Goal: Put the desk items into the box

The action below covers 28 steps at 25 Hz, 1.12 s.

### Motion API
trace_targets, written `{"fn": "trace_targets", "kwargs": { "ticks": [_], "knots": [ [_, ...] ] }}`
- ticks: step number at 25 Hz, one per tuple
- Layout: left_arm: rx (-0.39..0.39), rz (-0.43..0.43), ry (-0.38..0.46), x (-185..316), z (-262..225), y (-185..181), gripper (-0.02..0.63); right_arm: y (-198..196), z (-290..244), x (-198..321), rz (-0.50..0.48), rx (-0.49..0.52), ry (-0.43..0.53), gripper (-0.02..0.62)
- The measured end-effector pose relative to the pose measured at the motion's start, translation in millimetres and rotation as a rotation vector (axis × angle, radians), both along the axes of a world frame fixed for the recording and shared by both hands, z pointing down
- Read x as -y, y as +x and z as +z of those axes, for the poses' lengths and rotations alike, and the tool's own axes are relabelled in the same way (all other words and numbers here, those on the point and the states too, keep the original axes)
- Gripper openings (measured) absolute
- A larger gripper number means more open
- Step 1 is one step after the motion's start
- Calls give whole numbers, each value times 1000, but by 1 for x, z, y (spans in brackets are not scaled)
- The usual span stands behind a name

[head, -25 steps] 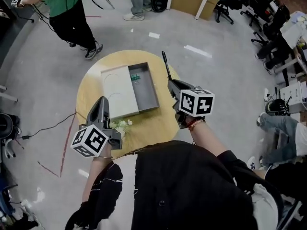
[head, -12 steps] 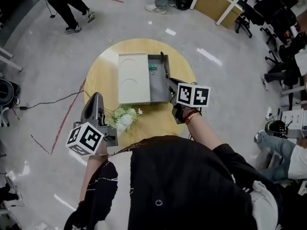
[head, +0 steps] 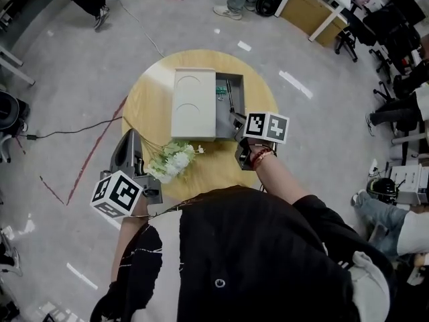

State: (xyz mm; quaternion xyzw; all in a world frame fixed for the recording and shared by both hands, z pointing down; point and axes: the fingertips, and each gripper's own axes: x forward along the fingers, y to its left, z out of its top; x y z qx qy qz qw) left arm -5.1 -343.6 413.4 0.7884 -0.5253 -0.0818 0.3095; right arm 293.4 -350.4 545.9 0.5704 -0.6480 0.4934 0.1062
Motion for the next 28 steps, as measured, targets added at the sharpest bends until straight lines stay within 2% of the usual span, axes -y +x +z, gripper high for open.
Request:
{"fn": "trace_targets", "kwargs": {
  "ticks": [5, 20, 28],
  "knots": [
    [-14, 2, -20, -6, 7, 2, 11, 1, 6, 0, 41, 22, -37, 61],
    [-9, -52, 11, -9, -2, -12, 11, 9, 29, -4, 178, 83, -137, 62],
    [-16, -63, 6, -13, -3, -14, 11, 8, 28, -3, 176, 73, -145, 61]
  ]
}}
